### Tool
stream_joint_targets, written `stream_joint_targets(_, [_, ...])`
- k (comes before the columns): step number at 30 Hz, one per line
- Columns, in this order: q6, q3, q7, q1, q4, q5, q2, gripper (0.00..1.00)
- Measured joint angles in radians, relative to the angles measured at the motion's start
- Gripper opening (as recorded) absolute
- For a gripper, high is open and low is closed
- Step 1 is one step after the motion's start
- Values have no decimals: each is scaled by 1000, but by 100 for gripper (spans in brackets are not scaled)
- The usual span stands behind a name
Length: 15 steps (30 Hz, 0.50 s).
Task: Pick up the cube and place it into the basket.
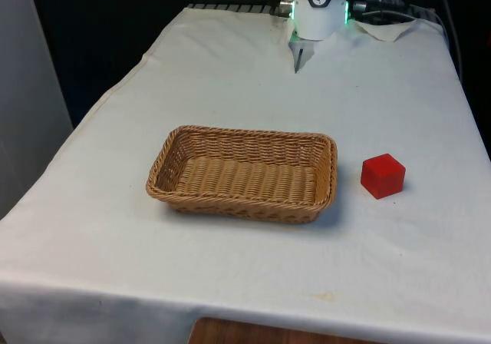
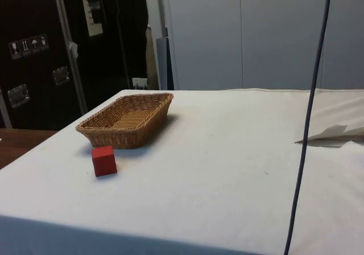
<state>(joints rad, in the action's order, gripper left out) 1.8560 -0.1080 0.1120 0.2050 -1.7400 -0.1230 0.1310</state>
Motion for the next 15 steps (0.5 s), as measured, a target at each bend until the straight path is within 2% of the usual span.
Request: stream_joint_targets(15, [25, -5, -119, 0, -2, 1, 19, 100])
